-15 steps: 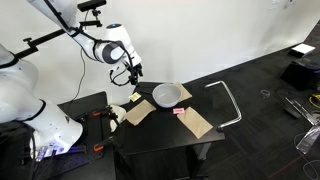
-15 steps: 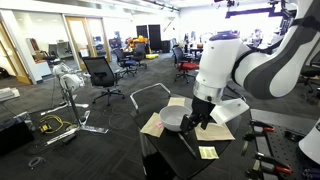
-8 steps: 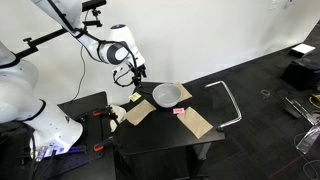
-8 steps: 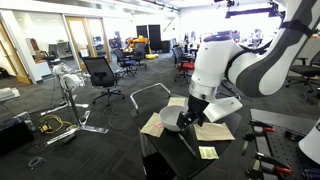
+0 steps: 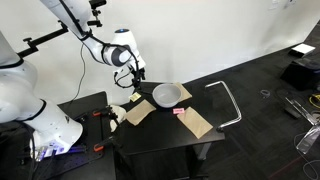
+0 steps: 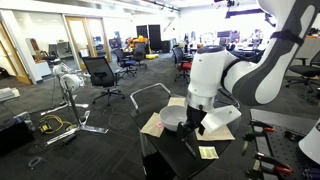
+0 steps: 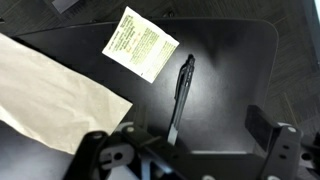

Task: Pick the marker and put it in the bowl

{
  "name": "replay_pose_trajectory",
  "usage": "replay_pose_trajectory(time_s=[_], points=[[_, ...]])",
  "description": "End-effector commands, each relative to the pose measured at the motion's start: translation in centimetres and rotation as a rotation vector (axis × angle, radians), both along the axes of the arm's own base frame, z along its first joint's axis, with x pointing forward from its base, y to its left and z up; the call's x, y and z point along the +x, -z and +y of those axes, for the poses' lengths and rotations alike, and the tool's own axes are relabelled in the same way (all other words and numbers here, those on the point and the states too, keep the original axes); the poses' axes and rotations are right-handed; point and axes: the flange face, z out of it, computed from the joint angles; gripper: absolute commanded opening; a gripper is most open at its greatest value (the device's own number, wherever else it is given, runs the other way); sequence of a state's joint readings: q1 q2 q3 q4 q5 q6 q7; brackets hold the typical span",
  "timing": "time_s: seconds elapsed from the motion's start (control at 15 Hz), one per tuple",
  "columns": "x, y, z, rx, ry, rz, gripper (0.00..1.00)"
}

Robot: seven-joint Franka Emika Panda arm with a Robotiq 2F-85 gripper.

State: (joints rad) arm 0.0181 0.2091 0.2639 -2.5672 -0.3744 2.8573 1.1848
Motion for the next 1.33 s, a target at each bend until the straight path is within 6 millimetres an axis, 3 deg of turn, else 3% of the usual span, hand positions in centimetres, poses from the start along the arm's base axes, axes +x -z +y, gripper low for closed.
replay_pose_trajectory(time_s=[0.0,0.73,0.8,0.87,1.27], points=[[1.2,1.3,0.1,-0.009,0.043,0.023,1.0],[3.6,5.5,-1.0,0.008,0.095,0.066,1.0],[3.8,5.7,-1.2,0.012,0.112,0.065,0.75],[4.0,5.8,-1.3,0.008,0.122,0.067,0.74],[4.5,5.8,-0.6,0.003,0.153,0.057,0.27]])
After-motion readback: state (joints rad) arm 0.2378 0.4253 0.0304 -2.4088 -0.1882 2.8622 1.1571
